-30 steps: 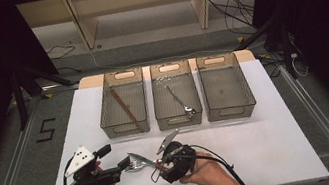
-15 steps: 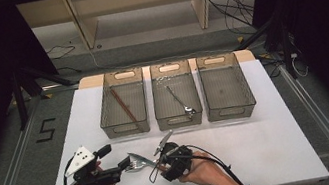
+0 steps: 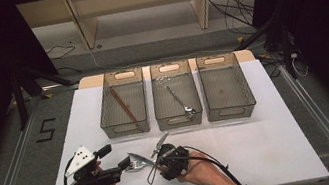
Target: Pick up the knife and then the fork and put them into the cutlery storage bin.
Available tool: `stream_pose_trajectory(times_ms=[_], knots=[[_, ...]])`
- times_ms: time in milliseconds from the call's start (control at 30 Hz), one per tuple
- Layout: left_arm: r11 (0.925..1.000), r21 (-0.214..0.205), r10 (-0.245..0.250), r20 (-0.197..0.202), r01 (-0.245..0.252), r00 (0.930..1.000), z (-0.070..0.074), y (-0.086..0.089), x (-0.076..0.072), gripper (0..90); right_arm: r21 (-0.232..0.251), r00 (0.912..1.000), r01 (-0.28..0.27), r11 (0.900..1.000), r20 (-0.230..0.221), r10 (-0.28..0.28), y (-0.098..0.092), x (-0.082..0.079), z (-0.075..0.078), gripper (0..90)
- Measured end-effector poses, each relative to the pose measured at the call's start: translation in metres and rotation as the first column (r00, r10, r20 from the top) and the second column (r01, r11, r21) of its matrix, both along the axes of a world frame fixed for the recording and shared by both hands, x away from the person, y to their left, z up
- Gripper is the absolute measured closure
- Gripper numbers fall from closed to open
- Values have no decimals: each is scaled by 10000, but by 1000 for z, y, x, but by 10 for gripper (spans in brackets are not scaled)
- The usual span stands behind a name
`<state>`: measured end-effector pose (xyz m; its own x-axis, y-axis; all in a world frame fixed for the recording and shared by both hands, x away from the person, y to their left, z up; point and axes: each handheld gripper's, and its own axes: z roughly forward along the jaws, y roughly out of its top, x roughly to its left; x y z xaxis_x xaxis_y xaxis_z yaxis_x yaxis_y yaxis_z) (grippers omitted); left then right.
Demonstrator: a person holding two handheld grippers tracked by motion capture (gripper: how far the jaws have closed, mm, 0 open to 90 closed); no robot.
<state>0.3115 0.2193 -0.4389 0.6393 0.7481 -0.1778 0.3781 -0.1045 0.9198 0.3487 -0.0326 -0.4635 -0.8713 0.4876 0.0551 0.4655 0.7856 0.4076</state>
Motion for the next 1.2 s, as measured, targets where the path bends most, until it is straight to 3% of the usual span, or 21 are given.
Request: stream_pose_trajectory(times_ms=[800,1200], knots=[[10000,43,-12,2,12,10000,0,0,0,160,-390,9996,43,9992,282,-32,6,0,-3,746],[10000,9,-13,-16,13,10000,0,0,0,160,-212,9994,240,9995,262,-235,4,1,-3,769]])
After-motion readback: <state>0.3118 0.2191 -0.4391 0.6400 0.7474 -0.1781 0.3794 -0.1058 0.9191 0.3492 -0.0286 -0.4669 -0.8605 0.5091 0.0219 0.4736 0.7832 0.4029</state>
